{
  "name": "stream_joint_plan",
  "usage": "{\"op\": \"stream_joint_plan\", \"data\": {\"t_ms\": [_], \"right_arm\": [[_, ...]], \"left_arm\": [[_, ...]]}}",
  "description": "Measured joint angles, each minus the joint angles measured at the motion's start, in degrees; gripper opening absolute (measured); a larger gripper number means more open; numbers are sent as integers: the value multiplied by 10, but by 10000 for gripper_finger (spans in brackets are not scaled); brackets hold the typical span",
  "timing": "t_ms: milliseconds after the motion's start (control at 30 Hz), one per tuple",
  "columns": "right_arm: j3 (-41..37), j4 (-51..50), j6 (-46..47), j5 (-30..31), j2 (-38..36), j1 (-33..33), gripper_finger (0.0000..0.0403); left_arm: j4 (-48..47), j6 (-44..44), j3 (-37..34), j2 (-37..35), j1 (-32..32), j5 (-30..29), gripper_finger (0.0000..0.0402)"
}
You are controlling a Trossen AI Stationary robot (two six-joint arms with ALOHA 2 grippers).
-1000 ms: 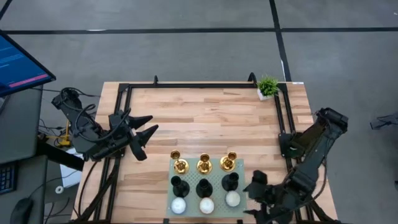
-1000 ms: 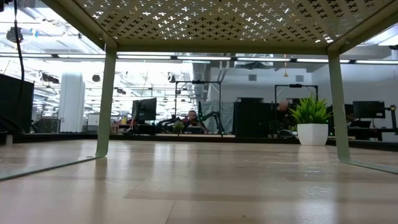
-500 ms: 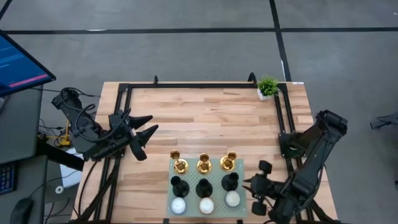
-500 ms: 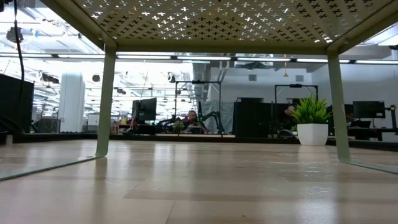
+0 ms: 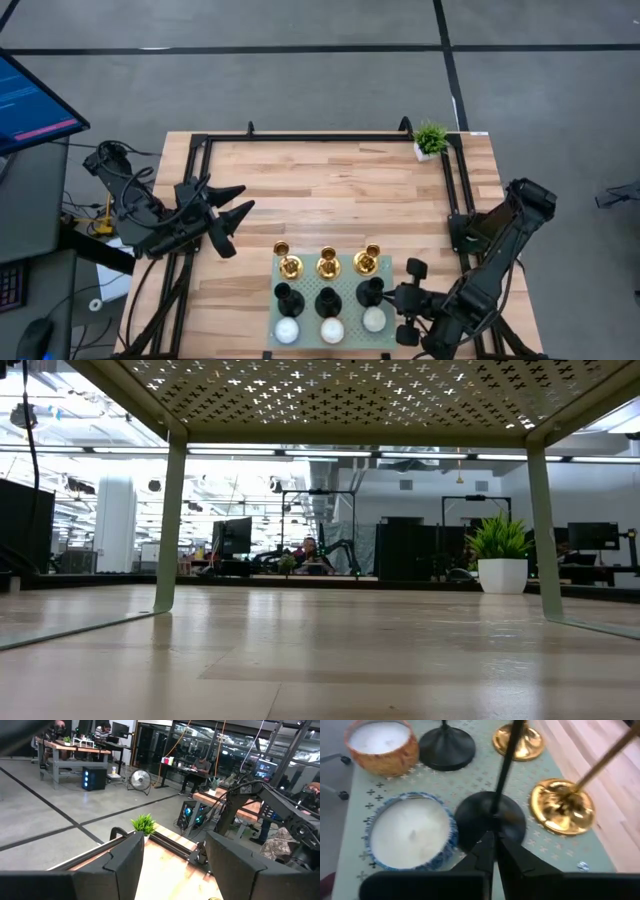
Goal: Pick & Place candle stick holders
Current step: Put the blue scented candle on the shelf aligned with the other orange scented candle
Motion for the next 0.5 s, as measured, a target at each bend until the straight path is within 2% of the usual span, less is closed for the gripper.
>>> {"op": "stream_joint_plan", "data": {"t_ms": [100,500], "right_arm": [[-7,32,-17,-1,0,0,2],[-8,64,-24,-25,0,0,2]], "left_arm": [[1,0,0,0,0,0,212],[1,0,0,0,0,0,212]]}}
